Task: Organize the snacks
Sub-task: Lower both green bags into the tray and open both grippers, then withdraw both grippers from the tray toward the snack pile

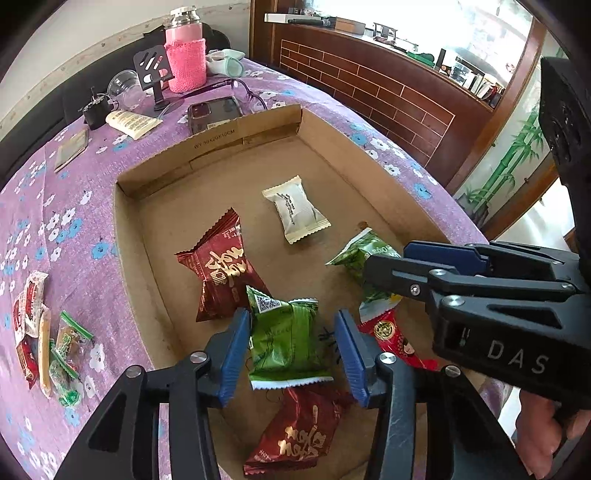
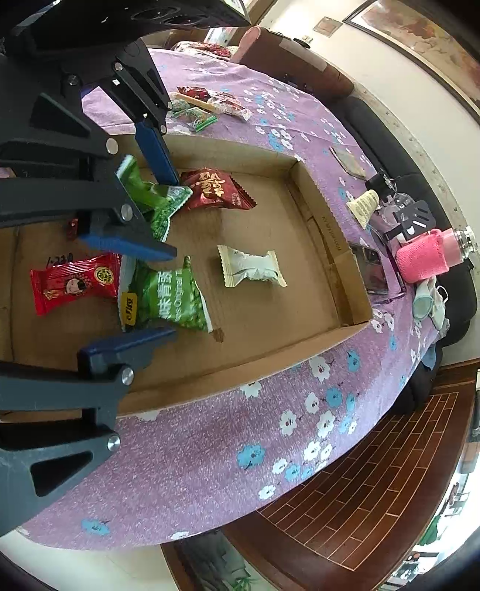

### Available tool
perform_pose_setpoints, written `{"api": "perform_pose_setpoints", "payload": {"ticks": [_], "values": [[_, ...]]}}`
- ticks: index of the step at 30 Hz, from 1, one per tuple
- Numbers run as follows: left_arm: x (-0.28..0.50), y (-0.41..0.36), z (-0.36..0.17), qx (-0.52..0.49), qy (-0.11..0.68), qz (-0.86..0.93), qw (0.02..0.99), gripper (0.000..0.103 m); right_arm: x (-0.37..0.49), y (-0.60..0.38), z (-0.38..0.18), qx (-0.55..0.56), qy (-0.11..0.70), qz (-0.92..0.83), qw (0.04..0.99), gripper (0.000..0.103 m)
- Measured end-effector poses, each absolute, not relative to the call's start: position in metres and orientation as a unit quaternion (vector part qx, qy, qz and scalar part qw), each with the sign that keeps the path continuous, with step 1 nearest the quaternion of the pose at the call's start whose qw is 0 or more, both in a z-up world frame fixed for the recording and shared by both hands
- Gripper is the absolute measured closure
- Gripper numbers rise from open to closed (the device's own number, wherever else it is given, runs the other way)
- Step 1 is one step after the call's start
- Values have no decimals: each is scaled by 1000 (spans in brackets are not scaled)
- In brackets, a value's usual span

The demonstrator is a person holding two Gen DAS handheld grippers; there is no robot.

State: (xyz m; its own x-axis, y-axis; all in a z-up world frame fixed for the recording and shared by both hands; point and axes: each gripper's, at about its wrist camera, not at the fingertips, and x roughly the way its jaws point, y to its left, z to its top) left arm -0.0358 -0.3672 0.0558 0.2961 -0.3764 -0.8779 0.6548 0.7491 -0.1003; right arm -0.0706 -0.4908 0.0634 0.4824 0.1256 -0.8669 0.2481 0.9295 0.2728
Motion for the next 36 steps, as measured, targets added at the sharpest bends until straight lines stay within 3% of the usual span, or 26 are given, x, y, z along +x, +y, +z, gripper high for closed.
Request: {"api": "perform_pose_setpoints", "payload": {"ticks": [16,36], "values": [[-42,-309,80,111,481,-312,812,53,-81,-437,95,164,486,-8,859,66],[-10,-150,82,26,489,-211,846,53,-76,-311,97,75,508,102,852,66]]}}
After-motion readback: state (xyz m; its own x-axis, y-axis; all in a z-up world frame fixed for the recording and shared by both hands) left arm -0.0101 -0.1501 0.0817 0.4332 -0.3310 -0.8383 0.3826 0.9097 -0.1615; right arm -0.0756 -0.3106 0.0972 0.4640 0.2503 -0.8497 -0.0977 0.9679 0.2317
